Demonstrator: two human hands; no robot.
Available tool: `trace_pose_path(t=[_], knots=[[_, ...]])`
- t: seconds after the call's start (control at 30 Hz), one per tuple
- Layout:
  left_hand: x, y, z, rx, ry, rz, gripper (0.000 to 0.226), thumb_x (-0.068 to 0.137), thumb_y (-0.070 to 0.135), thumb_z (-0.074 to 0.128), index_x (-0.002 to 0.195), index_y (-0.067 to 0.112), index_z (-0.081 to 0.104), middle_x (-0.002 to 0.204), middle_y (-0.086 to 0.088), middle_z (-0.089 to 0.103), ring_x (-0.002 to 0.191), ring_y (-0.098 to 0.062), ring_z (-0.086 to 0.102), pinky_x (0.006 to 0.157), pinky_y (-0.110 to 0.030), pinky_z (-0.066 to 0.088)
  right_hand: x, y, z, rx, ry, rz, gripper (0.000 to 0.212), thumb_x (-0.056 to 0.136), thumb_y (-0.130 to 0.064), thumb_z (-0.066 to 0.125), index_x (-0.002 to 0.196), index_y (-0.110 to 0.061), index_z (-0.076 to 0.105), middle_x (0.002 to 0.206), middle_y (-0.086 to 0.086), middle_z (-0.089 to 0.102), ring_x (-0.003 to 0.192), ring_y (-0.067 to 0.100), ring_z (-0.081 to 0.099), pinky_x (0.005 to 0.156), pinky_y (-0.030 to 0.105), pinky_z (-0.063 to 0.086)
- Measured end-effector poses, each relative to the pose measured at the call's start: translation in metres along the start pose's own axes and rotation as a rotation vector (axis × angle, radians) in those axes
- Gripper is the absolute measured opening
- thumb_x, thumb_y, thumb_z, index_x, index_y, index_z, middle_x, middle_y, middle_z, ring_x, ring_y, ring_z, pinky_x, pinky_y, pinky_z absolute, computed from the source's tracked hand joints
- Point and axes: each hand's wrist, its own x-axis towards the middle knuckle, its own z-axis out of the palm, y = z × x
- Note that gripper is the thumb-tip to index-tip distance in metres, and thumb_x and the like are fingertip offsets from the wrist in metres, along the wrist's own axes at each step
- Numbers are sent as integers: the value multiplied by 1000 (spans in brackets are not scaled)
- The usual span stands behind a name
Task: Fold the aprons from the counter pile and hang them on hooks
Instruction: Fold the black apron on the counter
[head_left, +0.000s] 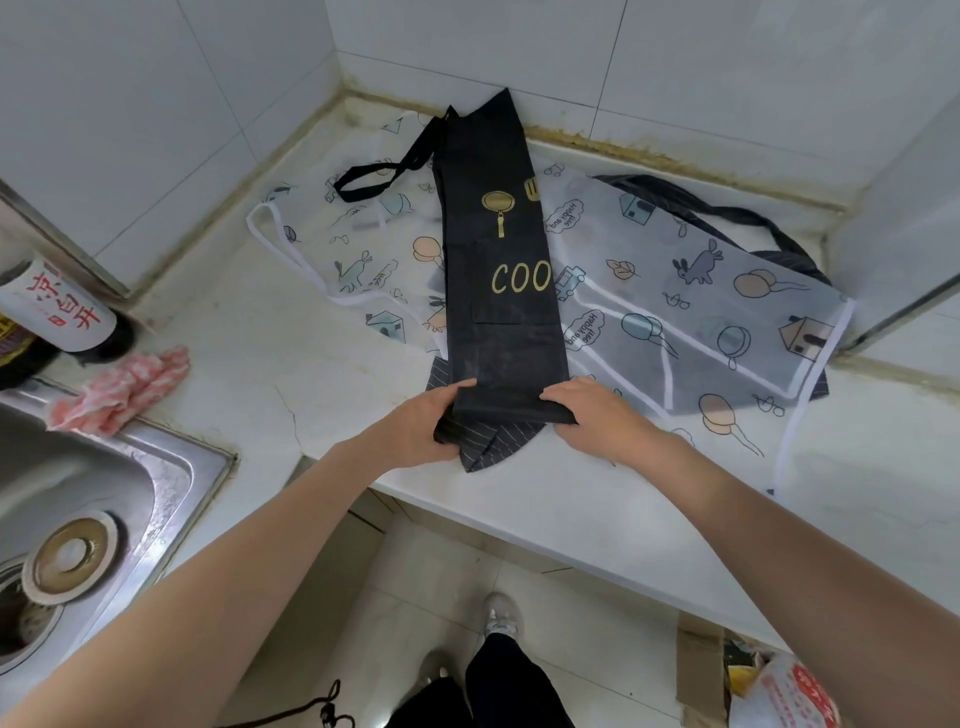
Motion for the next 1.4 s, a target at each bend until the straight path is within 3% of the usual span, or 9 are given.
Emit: trace_pose_path(t=[0.13, 0.27, 0.43, 0.6, 0.73, 0.87, 1.0, 1.2, 1.4], knots=[[3, 1, -3, -93, 82, -28, 81, 81, 6, 68, 145, 30, 24, 122, 3, 50, 100, -17, 57, 92, -24, 47, 5, -1, -12, -21, -116, 8, 31, 92, -20, 42, 117, -23, 61, 114, 3, 63, 109, 26, 55, 92, 42, 46], [3, 6, -9, -131, 77, -163, 43, 89, 11, 61, 130, 18, 50, 112, -2, 61, 94, -17, 57, 84, -21, 42, 7, -10, -27, 68, -168, 44, 20, 89, -14, 43, 71, -14, 52, 75, 7, 57, 67, 22, 55, 59, 30, 46], [10, 4, -7, -144, 205, -375, 22, 95, 22, 54, 96, 2, 62, 95, -13, 63, 89, -27, 57, 73, -28, 45, 20, -1, -23, 851, -30, 356, 9, 87, -5, 63, 96, -4, 61, 79, 3, 60, 75, 24, 65, 78, 34, 57], [17, 4, -3, -198, 312, -480, 34, 93, 21, 57, 63, 11, 44, 70, -9, 51, 71, -24, 46, 59, -27, 34, 35, -8, -2, 513, 169, 420, 25, 96, -22, 50, 79, -4, 53, 78, 9, 56, 62, 25, 60, 55, 30, 47], [22, 3, -4, -190, 318, -511, 27, 93, 24, 57, 75, 5, 56, 80, -14, 58, 76, -26, 51, 68, -27, 38, 44, -13, 2, 369, 172, 439, 30, 98, -28, 44, 75, -10, 47, 87, 11, 58, 85, 36, 64, 78, 42, 53], [21, 11, -5, -14, 406, -504, 24, 90, 26, 61, 103, 10, 49, 100, -10, 61, 88, -23, 54, 71, -29, 42, 47, -8, 1, 349, 157, 456, 39, 100, -30, 42, 65, -11, 40, 79, 10, 57, 78, 34, 65, 64, 28, 42], [32, 25, -5, 627, 351, -59, 57, 89, 21, 58, 139, 16, 30, 143, -8, 33, 131, -24, 32, 106, -31, 30, 49, -5, -3, 410, 111, 469, 42, 99, -30, 44, 62, -13, 36, 62, 2, 50, 47, 18, 57, 46, 23, 30], [60, 23, 13, 928, -105, -62, 83, 94, 25, 50, 149, 11, -10, 156, -20, -11, 144, -37, -7, 118, -42, 6, 47, -15, 0, 146, 253, 356, 21, 94, -19, 54, 110, -9, 46, 114, 14, 56, 102, 32, 59, 75, 37, 51], [58, 18, 9, 811, -196, -67, 84, 93, 28, 47, 149, 15, -14, 155, -18, -19, 143, -35, -14, 117, -40, -1, 28, 13, 15, -460, 89, -101, 76, 92, 5, 41, 151, -11, -5, 159, 4, -11, 146, 27, -1, 117, 41, 13]])
